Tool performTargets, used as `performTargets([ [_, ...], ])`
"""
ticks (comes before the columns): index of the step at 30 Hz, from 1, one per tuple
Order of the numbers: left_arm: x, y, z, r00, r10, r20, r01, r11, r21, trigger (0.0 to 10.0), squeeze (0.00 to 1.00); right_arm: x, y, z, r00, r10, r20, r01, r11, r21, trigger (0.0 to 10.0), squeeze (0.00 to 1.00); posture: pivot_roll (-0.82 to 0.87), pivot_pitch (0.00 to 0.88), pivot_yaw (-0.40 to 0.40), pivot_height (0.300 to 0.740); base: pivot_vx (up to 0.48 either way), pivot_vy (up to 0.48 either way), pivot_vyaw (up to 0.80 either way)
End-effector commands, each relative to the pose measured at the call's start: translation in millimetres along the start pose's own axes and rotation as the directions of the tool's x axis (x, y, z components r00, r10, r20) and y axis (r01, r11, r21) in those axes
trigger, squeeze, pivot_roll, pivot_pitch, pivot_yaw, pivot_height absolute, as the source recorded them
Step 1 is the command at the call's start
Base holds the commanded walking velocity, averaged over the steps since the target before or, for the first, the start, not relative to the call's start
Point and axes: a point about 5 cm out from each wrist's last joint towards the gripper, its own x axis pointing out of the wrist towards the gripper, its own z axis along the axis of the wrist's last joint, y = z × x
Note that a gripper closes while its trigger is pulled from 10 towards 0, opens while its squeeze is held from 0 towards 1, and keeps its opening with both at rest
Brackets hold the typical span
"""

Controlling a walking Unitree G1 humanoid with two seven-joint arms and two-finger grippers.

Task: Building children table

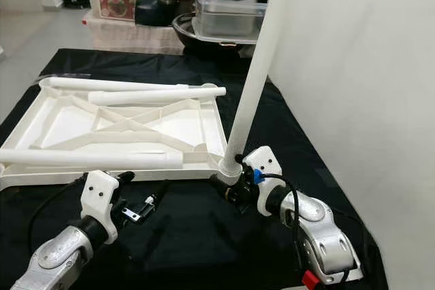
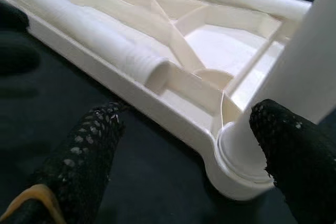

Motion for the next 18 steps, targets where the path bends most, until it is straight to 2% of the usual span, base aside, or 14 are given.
performTargets([
  [1,-0.3,0.5,-3.8,1.000,0.000,-0.011,0.000,1.000,0.002,10.0,0.00,1.0,4.1,16.1,0.996,0.048,0.075,-0.049,0.999,0.020,10.0,0.00,0.03,0.000,-0.107,0.740,0.000,0.000,0.00],
  [5,0.6,1.9,-4.0,1.000,0.009,-0.008,-0.009,1.000,0.006,10.0,0.00,5.4,9.0,33.1,0.981,0.084,0.174,-0.092,0.995,0.041,10.0,0.00,0.04,0.000,-0.102,0.740,0.000,0.000,0.00],
  [8,0.5,3.5,-3.5,1.000,0.022,-0.003,-0.021,1.000,0.008,10.0,0.00,14.2,8.2,39.8,0.977,0.049,0.207,-0.056,0.998,0.029,10.0,0.00,0.04,0.000,-0.103,0.740,0.000,0.000,0.00],
  [9,0.1,5.5,-3.0,0.999,0.035,-0.001,-0.035,0.999,0.008,10.0,0.00,20.1,5.4,41.9,0.974,-0.007,0.225,-0.002,0.999,0.042,10.0,0.00,0.05,0.000,-0.107,0.740,0.000,0.000,0.00],
  [10,0.1,5.5,-3.0,0.999,0.035,-0.001,-0.035,0.999,0.008,10.0,0.00,20.1,5.4,41.9,0.974,-0.007,0.225,-0.002,0.999,0.042,10.0,0.00,0.05,0.000,-0.107,0.740,0.000,0.000,0.00],
  [11,-0.5,7.8,-2.6,0.999,0.051,-0.001,-0.051,0.999,0.005,10.0,0.00,28.1,3.4,44.8,0.966,-0.070,0.249,0.055,0.996,0.065,10.0,0.00,0.05,0.000,-0.108,0.740,0.000,0.000,0.00],
  [18,-1.1,9.5,-2.6,0.998,0.056,-0.004,-0.056,0.998,0.006,10.0,0.00,40.3,10.9,48.2,0.958,-0.098,0.271,0.075,0.993,0.094,10.0,0.00,0.06,0.000,-0.106,0.740,0.000,0.000,0.00],
])
